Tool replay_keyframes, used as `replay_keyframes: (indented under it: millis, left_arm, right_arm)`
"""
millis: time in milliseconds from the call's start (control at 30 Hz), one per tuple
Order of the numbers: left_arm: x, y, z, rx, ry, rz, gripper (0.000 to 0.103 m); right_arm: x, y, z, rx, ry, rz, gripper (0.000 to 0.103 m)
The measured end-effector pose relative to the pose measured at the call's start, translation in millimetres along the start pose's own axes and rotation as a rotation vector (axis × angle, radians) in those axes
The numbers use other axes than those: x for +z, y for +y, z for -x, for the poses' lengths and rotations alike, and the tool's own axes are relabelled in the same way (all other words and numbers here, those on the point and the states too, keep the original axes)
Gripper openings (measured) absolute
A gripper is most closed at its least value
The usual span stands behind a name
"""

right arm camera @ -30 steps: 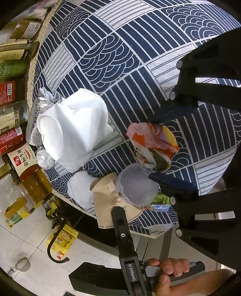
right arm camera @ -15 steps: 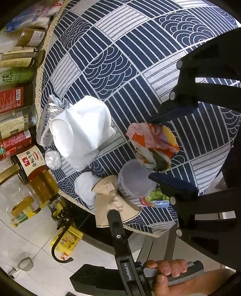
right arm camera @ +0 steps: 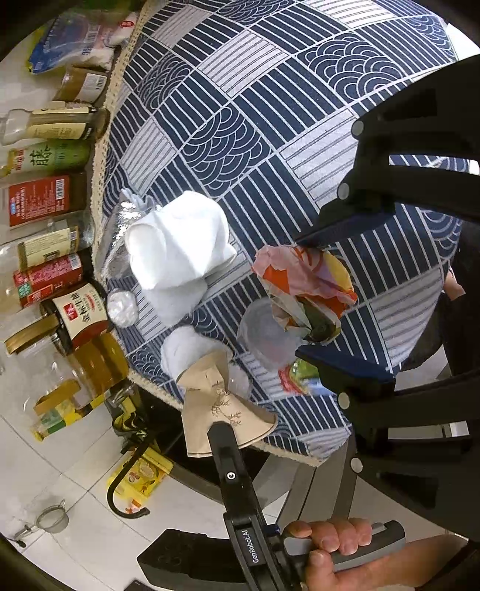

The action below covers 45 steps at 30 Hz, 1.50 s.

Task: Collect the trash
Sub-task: 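Carry the paper cup in the left tool while the right tool carries the wrapper to the black bin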

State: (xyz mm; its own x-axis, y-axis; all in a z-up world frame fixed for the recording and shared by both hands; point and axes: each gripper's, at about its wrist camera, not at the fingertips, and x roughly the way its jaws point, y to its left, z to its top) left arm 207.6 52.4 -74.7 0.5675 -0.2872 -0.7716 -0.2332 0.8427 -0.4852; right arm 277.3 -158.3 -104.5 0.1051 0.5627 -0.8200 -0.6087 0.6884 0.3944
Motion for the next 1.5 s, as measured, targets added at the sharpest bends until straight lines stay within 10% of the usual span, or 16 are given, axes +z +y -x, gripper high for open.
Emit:
replay_keyframes:
  millis: [733,1500]
  left_arm:
    - [-74.7,21.5,85.7,-0.025,-0.069,-0.018,0.032]
    - [-192.8,84.4,104.2,-0.027,0.032,0.071,0.032]
  right_arm:
    - [-62.8,89.5,16.7,0.007,-0.013,0.058,0.055]
    - [-160.9,146.3,-34.2,0.009,0.129,0.042,0.056]
